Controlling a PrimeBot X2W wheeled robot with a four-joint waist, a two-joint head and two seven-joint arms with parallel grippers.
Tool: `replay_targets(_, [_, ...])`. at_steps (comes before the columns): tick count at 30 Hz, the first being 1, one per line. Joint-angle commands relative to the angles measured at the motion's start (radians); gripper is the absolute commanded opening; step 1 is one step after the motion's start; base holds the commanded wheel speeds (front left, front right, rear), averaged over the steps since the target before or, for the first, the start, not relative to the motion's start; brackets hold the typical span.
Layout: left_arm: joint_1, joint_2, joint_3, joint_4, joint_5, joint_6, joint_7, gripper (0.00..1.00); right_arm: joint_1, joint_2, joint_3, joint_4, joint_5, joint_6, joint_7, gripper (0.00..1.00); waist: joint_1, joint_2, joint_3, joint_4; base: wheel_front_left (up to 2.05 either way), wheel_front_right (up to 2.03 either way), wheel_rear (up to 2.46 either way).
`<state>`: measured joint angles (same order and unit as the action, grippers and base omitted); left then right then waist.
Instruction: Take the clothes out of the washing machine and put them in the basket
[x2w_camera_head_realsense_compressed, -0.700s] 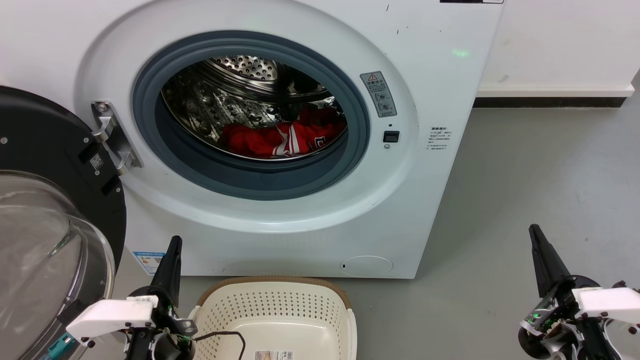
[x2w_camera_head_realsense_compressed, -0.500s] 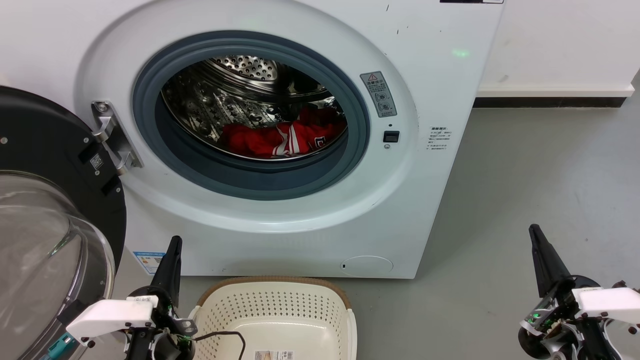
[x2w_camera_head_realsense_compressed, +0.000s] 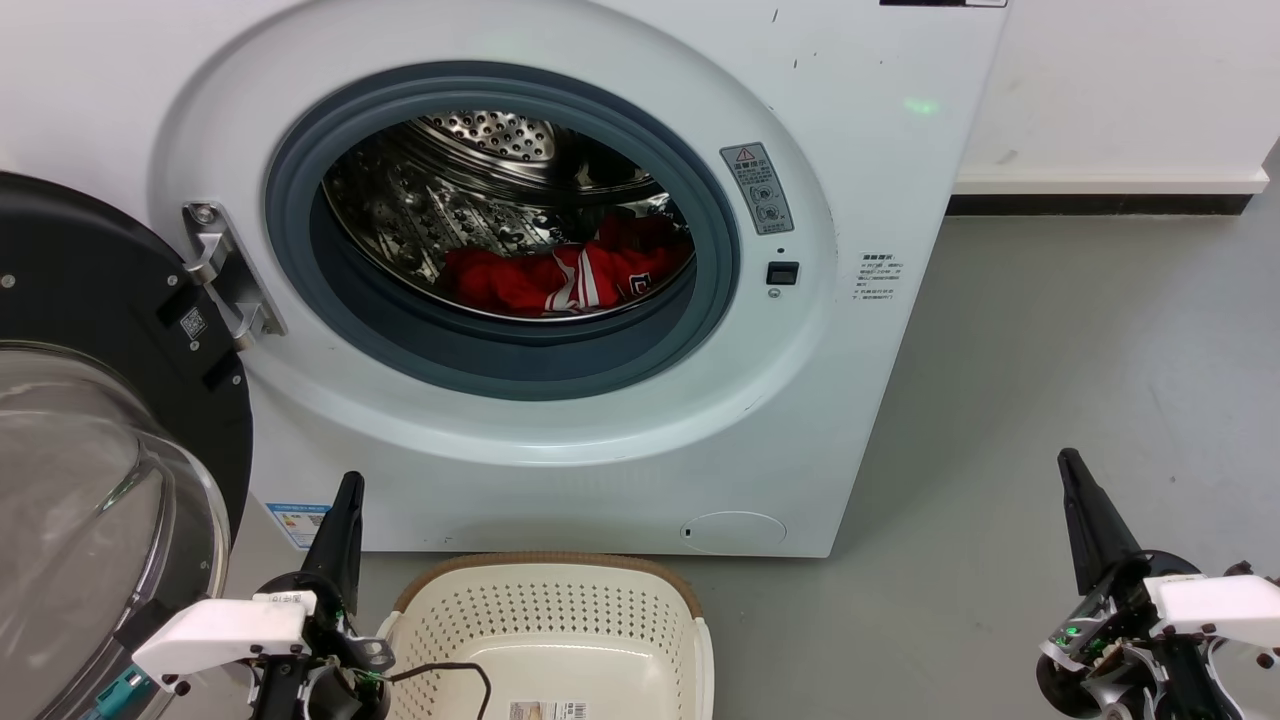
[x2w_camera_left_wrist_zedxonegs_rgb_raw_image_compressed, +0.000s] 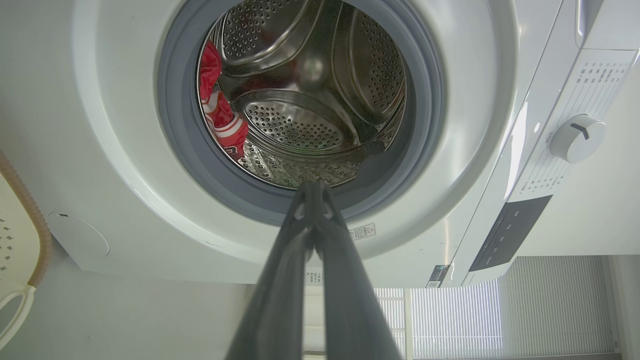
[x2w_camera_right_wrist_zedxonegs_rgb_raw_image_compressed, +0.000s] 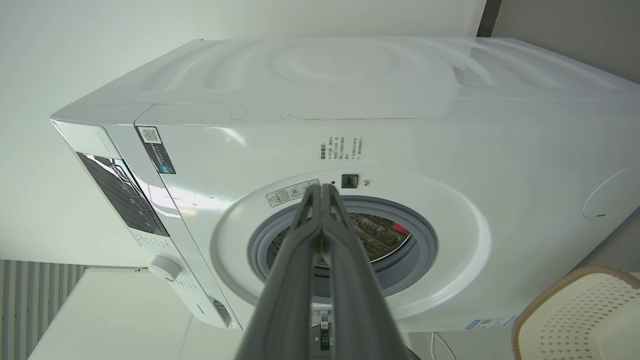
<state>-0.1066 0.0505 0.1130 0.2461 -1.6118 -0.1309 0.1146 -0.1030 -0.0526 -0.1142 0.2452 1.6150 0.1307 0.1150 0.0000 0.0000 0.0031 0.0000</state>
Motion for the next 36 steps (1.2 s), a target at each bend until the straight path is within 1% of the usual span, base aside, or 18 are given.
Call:
replay_targets(1, [-0.006,-0.001,0.003,0.000,-0.003,-0.002,0.002,0.00,-0.012,0.004,0.001,0.002,-0.004,0.000,0.000,0.00,0.0000,0.0000,0.000,0.000,0.00,0.00,0.00])
replay_targets(2, [-0.006,-0.001,0.003,0.000,-0.003,-0.002,0.002,0.00,-0.012,0.004,0.001,0.002,-0.004,0.000,0.000,0.00,0.0000,0.0000,0.000,0.000,0.00,0.00,0.00])
replay_targets(3, [-0.006,-0.001,0.003,0.000,-0.003,-0.002,0.002,1.00,-0.012,0.004,0.001,0.002,-0.004,0.000,0.000,1.00,0.0000,0.0000,0.000,0.000,0.00,0.00,0.00])
replay_targets(6, [0.014,-0.002,-0.004,0.017,0.001,0.000,-0.002,1.00,0.013,0.000,0.001,0.018,0.000,0.000,-0.002,1.00,0.0000,0.0000,0.000,0.000,0.00,0.00,0.00])
replay_targets(10, [0.022,-0.002,-0.009,0.002,0.013,0.000,-0.022,1.00,0.023,0.000,0.004,0.016,-0.012,0.000,-0.021,1.00,0.0000,0.0000,0.001,0.000,0.00,0.00,0.00])
replay_targets(14, [0.026,-0.002,-0.006,-0.010,0.064,0.000,-0.042,1.00,0.030,0.001,0.003,0.013,-0.050,0.000,-0.041,1.00,0.0000,0.0000,0.001,0.000,0.00,0.00,0.00])
replay_targets(20, [0.030,-0.001,-0.010,-0.045,0.170,0.009,-0.071,1.00,0.038,0.001,-0.007,-0.014,-0.167,0.000,-0.070,1.00,0.0000,0.0000,0.002,0.000,0.00,0.00,0.00])
replay_targets(28, [0.039,-0.001,-0.031,-0.098,0.323,0.042,-0.106,1.00,0.054,0.001,-0.008,-0.068,-0.336,0.000,-0.106,1.00,0.0000,0.0000,0.005,0.000,0.00,0.00,0.00])
replay_targets(34, [0.048,-0.001,-0.052,-0.126,0.445,0.069,-0.131,1.00,0.069,0.001,0.002,-0.113,-0.483,0.000,-0.130,1.00,0.0000,0.0000,0.005,-0.001,0.00,0.00,0.00])
replay_targets(35, [0.048,-0.001,-0.052,-0.126,0.445,0.069,-0.131,1.00,0.069,0.001,0.002,-0.113,-0.483,0.000,-0.130,1.00,0.0000,0.0000,0.005,-0.001,0.00,0.00,0.00])
replay_targets(36, [0.049,-0.001,-0.056,-0.129,0.466,0.073,-0.134,1.00,0.072,0.001,0.006,-0.120,-0.507,0.000,-0.134,1.00,0.0000,0.0000,0.005,-0.002,0.00,0.00,0.00])
